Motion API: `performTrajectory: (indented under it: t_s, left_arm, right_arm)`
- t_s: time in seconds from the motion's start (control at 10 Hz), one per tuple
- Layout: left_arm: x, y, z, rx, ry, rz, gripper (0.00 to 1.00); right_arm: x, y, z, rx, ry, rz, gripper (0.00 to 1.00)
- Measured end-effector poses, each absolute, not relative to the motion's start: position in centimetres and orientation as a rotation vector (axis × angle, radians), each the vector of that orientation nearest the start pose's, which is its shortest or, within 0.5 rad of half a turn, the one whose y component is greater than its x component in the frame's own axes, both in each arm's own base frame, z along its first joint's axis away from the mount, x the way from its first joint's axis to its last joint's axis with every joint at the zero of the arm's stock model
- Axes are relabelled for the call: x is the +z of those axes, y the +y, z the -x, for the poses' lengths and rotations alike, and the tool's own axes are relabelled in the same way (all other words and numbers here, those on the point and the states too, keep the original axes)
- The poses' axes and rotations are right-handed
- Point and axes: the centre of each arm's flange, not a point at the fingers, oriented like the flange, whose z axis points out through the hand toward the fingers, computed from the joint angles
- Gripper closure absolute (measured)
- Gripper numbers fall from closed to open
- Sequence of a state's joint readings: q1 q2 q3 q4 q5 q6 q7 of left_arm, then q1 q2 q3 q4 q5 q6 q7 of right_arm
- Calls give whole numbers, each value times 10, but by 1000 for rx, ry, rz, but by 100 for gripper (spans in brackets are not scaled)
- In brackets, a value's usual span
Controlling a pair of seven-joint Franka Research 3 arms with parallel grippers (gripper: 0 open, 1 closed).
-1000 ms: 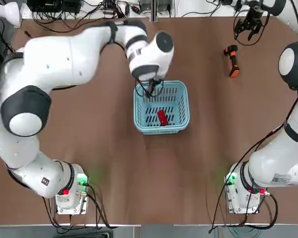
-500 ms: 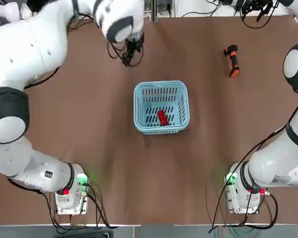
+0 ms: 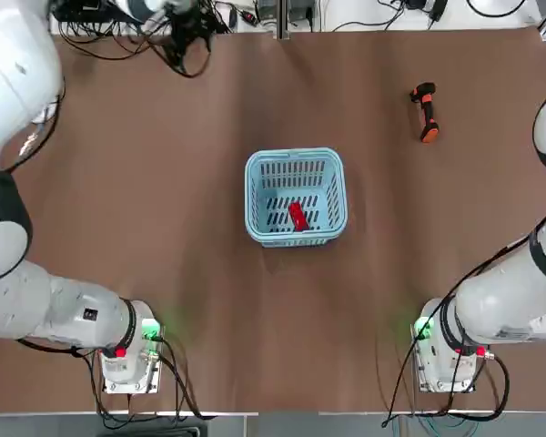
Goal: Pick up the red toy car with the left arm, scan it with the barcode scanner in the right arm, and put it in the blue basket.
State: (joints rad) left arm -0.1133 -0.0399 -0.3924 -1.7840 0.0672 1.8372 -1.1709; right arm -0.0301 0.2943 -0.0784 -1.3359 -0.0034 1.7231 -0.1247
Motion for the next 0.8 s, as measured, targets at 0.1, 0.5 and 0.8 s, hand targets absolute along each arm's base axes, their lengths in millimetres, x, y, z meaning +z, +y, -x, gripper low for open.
performTrajectory:
  t_s: [0.1, 0.5, 0.8]
  left_arm:
    - [580, -240, -497, -180, -915, 3020, 7]
    - [624, -131, -502, -122, -515, 3142, 2]
    - [653, -77, -493, -49, -150, 3177, 0]
  right_arm:
    - [588, -61, -642, -119, -43, 3171, 0]
    - [641, -47, -597, -44, -74, 3158, 0]
    - [657, -45, -582, -30, -74, 3148, 0]
